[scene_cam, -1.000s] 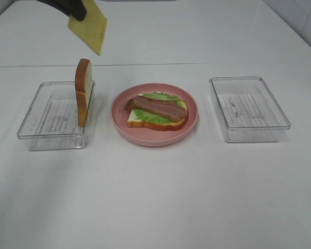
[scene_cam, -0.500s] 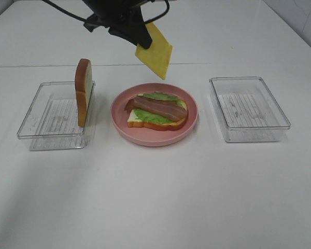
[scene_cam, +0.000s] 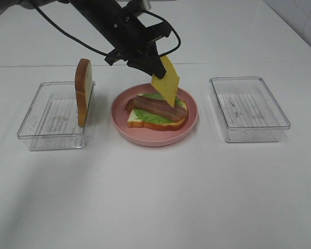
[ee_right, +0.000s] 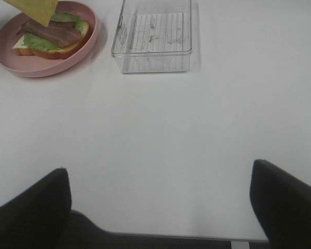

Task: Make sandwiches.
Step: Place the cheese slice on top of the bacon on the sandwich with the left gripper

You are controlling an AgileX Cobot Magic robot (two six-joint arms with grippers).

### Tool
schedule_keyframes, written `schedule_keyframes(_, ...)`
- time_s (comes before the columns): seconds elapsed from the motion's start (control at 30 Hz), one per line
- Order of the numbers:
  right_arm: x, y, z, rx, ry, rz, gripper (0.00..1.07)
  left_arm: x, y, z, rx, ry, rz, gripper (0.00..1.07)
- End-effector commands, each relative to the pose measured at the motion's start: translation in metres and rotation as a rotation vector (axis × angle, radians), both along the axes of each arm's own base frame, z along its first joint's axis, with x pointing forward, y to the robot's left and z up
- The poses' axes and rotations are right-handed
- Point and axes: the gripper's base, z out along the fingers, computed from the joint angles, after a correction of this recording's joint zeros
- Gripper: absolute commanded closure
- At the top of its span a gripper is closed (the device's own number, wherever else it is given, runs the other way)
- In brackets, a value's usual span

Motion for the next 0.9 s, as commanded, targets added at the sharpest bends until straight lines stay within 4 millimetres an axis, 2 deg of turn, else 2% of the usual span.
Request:
schedule_keyframes(0.03,-0.002,0.0,-0.001,0.0,-0.028,0.002,0.18,-0.001,-0.006,-0.011,-0.015,0.033,-0.02,1.07)
schedule_keyframes(0.17,-0.002,0.0,-0.001,0.0,-0.028,0.002,0.18,0.003,-0.008,-0.026,-0.017,0.045,-0.003,1.07)
schedule_keyframes(0.53,-0.002,0.0,-0.001,0.0,-0.028,0.002,0.18,0.011,-0.009,-0.047,-0.002,0.021,0.042,1.07)
schedule_keyframes(0.9,-0.002,0.0,-0.001,0.0,-0.028,0.002,0.18,0.013,-0.003,-0.054,0.082,0.009,0.057,1.07)
